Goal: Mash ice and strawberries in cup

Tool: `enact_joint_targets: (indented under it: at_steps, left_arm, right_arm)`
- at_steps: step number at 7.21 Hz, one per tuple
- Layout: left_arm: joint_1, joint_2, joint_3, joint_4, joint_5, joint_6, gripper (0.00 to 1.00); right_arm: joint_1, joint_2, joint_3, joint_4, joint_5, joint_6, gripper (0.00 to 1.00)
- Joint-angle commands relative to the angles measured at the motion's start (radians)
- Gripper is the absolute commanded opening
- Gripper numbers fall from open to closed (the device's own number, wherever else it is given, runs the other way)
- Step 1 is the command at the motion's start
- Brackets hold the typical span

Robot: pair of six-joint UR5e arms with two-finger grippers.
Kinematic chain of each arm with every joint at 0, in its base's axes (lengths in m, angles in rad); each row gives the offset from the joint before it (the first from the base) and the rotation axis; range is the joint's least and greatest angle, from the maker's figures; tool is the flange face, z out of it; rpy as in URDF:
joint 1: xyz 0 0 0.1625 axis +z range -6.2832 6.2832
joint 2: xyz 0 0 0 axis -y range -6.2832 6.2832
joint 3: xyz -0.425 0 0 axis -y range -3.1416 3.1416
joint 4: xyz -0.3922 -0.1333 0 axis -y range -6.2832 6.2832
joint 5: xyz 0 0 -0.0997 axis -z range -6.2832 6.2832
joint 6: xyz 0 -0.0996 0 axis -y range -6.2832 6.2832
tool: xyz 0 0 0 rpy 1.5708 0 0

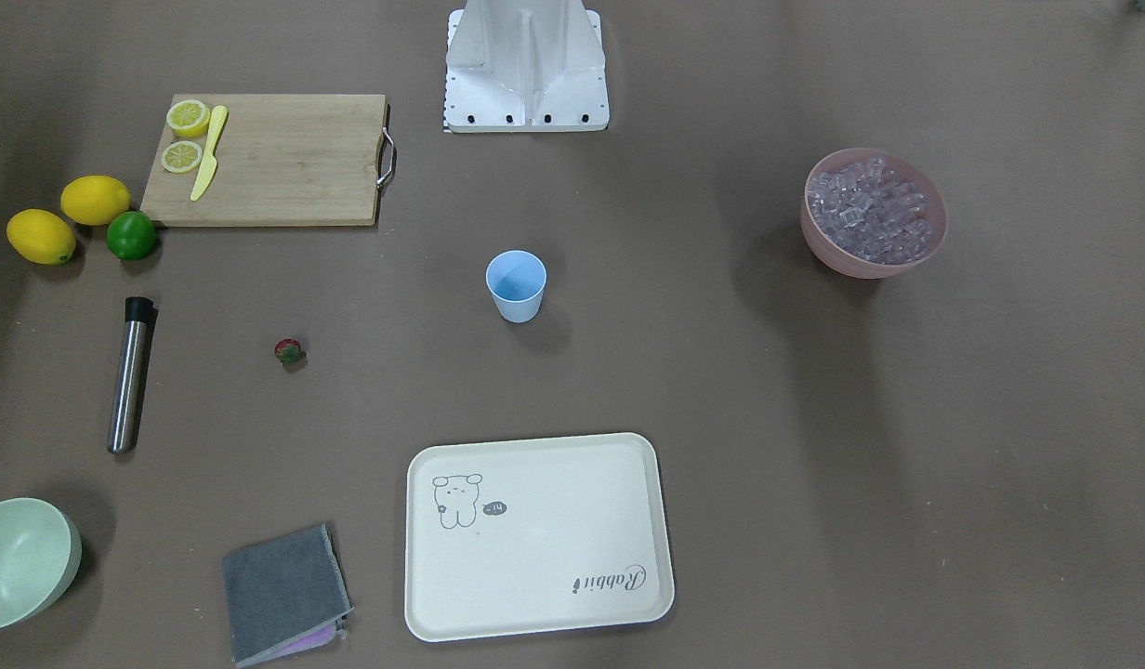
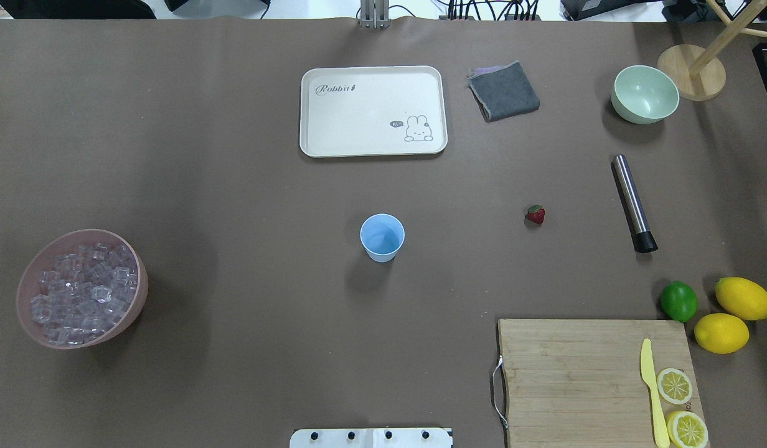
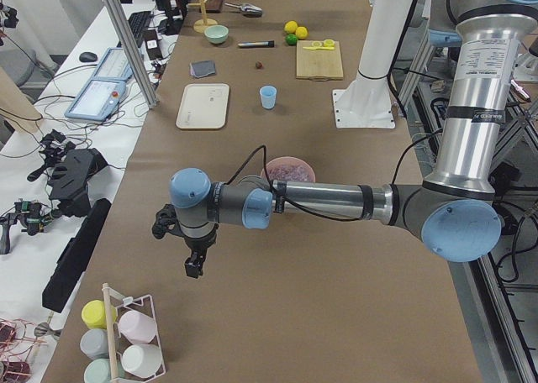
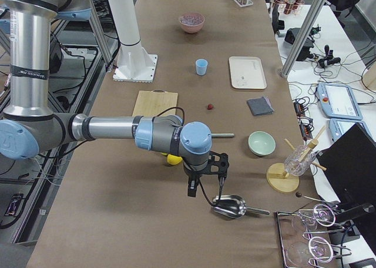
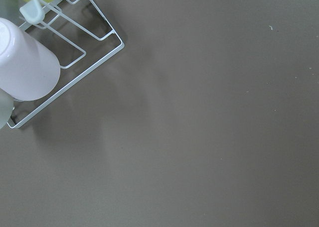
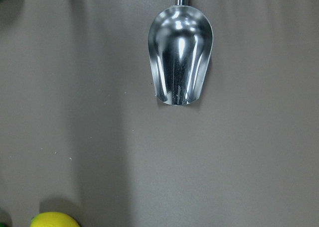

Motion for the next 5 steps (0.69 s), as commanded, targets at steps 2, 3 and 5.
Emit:
enact_joint_targets:
  at_steps: [2, 3, 5]
  left_arm:
    - [0.000, -0.007, -0.004, -0.006, -0.004, -0.004, 0.98]
    - [-0.002, -0.010, -0.008, -0.006, -0.005, -0.007, 0.98]
    - [0.000, -0.009, -0.015, -0.023, 0.001, 0.003, 0.98]
  right_arm:
    - [0.000, 0.002, 0.008, -0.001, -0.003, 0.000, 1.00]
    - [-0.002, 0.003, 0.009, -0.001, 0.000, 0.000, 1.00]
    - [-0.002, 0.009, 0.009, 0.001, -0.001, 0.000, 1.00]
